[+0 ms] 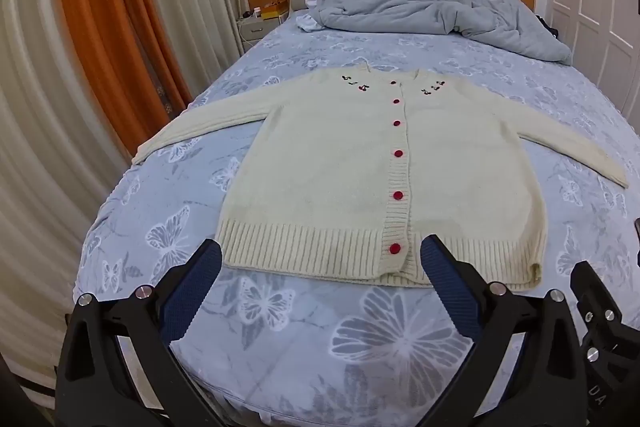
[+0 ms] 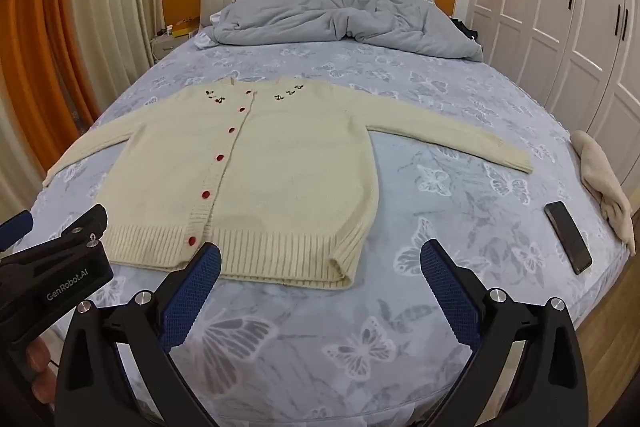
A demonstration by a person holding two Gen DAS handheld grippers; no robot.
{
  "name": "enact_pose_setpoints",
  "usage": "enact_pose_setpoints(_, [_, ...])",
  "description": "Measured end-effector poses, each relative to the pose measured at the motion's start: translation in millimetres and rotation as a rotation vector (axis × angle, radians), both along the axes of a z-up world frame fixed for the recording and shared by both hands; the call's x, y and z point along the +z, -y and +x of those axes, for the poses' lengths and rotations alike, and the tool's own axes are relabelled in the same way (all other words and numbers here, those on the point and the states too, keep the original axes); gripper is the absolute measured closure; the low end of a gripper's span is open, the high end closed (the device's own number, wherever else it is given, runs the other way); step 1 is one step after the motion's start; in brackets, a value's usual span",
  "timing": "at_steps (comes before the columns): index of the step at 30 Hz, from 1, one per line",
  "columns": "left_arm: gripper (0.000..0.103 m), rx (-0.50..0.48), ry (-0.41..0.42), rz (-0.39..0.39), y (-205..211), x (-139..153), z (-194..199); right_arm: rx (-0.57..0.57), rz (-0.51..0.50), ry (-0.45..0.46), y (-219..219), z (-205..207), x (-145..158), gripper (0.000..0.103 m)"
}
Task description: Fold small clothes
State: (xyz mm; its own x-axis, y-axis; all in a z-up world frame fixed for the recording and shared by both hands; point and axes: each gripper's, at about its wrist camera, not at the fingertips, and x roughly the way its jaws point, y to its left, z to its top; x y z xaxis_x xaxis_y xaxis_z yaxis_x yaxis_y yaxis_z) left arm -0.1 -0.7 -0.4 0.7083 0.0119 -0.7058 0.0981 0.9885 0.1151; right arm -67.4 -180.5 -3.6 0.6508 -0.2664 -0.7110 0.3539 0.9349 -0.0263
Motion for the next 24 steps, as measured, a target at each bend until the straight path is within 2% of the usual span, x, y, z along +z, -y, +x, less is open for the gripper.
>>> enact_pose_setpoints(7, [0.006, -0.007, -0.014, -0.004, -6, 5, 2, 0.006, -0.003, -0.009, -8, -2, -7, 0.005])
enact_pose_setpoints(9, [0.006, -0.008, -0.006, 0.010, -13, 0, 2, 0.008, 0.001, -0.047, -11, 9, -11, 0.005])
enact_pose_setpoints(24, [0.006, -0.007, -0.010, 0.021, -6, -9, -4, 0.014, 0.004, -0.041, -19, 8, -12, 0.005])
